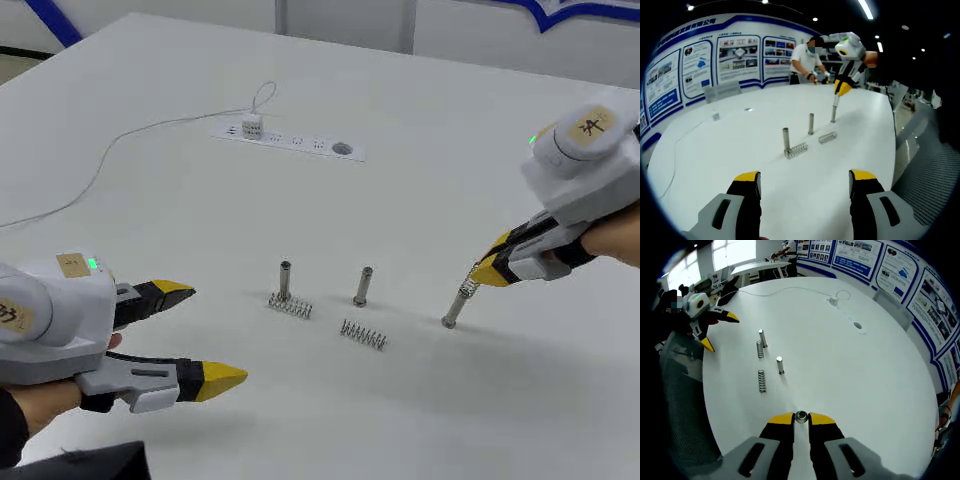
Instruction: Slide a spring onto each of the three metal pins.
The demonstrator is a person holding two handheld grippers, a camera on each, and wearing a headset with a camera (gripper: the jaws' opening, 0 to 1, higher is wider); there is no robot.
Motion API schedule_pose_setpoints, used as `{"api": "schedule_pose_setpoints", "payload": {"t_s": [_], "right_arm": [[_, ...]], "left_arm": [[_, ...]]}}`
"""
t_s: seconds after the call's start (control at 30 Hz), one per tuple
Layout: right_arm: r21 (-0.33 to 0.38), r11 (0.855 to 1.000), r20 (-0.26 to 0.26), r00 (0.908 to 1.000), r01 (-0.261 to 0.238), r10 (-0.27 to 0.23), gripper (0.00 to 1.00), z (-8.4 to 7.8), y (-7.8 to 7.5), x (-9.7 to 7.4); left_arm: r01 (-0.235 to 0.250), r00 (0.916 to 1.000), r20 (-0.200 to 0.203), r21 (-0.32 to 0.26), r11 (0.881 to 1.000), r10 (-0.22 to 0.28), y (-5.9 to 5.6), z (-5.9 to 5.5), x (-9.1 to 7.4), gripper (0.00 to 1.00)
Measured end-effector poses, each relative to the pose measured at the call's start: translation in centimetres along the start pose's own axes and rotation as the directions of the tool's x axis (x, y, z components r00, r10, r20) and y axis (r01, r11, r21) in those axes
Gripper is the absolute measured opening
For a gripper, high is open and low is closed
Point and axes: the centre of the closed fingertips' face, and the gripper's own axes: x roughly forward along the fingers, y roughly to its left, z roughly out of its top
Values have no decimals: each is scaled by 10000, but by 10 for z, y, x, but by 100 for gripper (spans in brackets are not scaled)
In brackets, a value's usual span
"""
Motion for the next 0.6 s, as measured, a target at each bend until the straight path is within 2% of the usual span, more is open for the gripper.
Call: {"api": "schedule_pose_setpoints", "payload": {"t_s": [0.43,0.6], "right_arm": [[93,9998,-374,9992,-165,169,12,-8,2,17],[144,9996,-471,9986,-229,236,12,-10,4,22]], "left_arm": [[59,10000,13,36,10000,-59,-2,1,0,73],[75,9999,150,45,10000,-76,-1,5,-1,74]]}}
